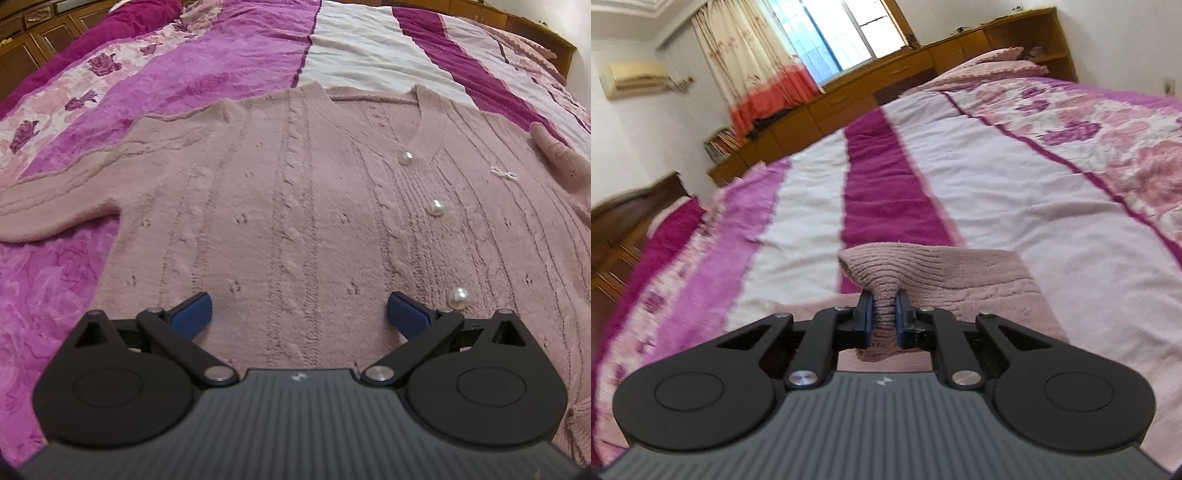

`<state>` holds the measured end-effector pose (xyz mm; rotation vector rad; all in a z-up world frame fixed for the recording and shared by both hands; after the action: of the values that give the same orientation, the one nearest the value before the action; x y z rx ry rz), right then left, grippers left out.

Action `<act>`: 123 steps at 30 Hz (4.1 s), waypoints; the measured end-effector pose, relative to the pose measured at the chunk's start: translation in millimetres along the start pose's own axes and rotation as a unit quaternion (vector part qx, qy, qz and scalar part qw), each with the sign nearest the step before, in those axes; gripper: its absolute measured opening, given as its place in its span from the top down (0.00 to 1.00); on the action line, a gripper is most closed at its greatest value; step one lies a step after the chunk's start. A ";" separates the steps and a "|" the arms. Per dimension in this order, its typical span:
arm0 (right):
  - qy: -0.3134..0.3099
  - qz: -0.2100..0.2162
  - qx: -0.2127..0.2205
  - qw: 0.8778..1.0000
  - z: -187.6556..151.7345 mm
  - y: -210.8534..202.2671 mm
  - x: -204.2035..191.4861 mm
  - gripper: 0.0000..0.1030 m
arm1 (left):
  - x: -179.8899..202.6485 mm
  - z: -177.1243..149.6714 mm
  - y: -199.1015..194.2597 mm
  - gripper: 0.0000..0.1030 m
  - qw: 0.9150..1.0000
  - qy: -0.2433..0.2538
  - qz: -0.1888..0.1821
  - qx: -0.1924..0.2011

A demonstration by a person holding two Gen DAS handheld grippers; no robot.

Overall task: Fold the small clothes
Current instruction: 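Carry the sleeve with the right gripper across the cardigan front, then open, then move the left gripper to the folded sleeve cuff on the cardigan, then grasp the sleeve cuff with the left gripper, straighten it, release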

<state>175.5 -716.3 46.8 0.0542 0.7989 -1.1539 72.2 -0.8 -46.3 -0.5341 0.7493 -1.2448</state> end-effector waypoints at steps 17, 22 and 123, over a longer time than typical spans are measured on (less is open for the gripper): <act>0.038 0.132 -0.003 0.991 8.7 42.1 -138.8 0.88 | -49.3 20.8 -9.0 0.00 0.999 -0.040 0.023 0.021; 0.055 0.168 -0.012 0.984 -7.7 67.1 -183.0 0.88 | -68.0 23.4 -7.5 0.00 0.997 -0.065 0.032 0.024; 0.166 0.020 0.109 0.980 -115.1 20.7 -12.0 0.52 | -50.2 99.8 79.5 0.85 0.991 -0.116 -0.064 -0.004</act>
<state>129.2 -648.5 -37.3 0.4529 0.9577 -1.2068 191.5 64.3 -28.0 -0.7287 0.5306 -1.2734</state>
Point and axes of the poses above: each gripper's, at about its wrist camera, not at the fingertips, and y roughly the way its jaws point, x to its right, z to its top, the point moved 9 cm from there along y, roughly the way its jaws point, and after that the axes turned 14 degrees about z, right-handed, at the moved point
